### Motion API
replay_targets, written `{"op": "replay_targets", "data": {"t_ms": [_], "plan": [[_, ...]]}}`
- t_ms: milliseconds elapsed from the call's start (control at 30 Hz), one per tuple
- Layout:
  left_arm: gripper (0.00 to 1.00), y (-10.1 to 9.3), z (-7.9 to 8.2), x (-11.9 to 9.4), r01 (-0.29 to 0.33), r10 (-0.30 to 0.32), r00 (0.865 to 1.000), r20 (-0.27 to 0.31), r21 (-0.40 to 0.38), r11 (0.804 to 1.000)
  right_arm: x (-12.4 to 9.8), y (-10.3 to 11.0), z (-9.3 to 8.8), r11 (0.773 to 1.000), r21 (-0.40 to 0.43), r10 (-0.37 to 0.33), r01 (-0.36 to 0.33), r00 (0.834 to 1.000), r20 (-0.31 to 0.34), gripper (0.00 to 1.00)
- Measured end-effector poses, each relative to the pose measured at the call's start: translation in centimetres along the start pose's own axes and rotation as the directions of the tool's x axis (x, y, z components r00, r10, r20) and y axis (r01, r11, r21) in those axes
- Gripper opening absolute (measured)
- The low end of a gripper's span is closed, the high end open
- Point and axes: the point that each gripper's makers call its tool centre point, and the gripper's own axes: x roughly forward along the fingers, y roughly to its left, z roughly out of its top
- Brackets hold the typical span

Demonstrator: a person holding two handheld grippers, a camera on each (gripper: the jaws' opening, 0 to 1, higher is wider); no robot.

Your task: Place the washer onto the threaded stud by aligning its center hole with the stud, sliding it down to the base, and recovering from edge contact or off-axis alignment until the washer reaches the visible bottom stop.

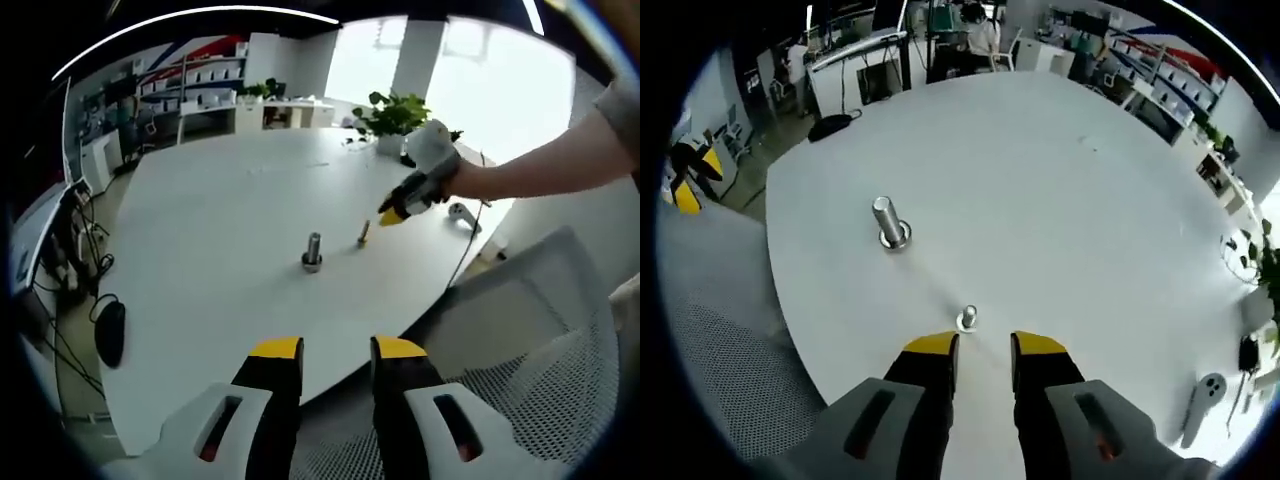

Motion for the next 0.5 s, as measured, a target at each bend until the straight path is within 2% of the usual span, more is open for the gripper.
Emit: {"op": "replay_targets", "data": {"t_ms": [167,267,433,500], "plan": [[0.25,0.0,0.0,0.0,-0.001,0.001,1.000,0.002,-0.001,1.000,-2.9,0.1,0.0,0.997,0.079,-0.009,0.002,0.996,0.088,0.23],[0.25,0.0,0.0,0.0,-0.002,0.002,1.000,0.002,0.003,1.000,-4.5,0.3,-0.6,0.994,0.106,-0.021,0.009,0.993,0.119,0.24],[0.26,0.2,0.0,0.0,-0.008,0.008,1.000,0.003,-0.001,1.000,-7.2,2.2,-1.5,0.981,0.190,0.014,-0.050,0.982,0.186,0.25],[0.26,0.1,-0.1,0.0,-0.005,0.005,1.000,-0.004,-0.002,1.000,-8.2,2.7,-2.3,0.979,0.197,0.006,-0.044,0.982,0.189,0.25]]}}
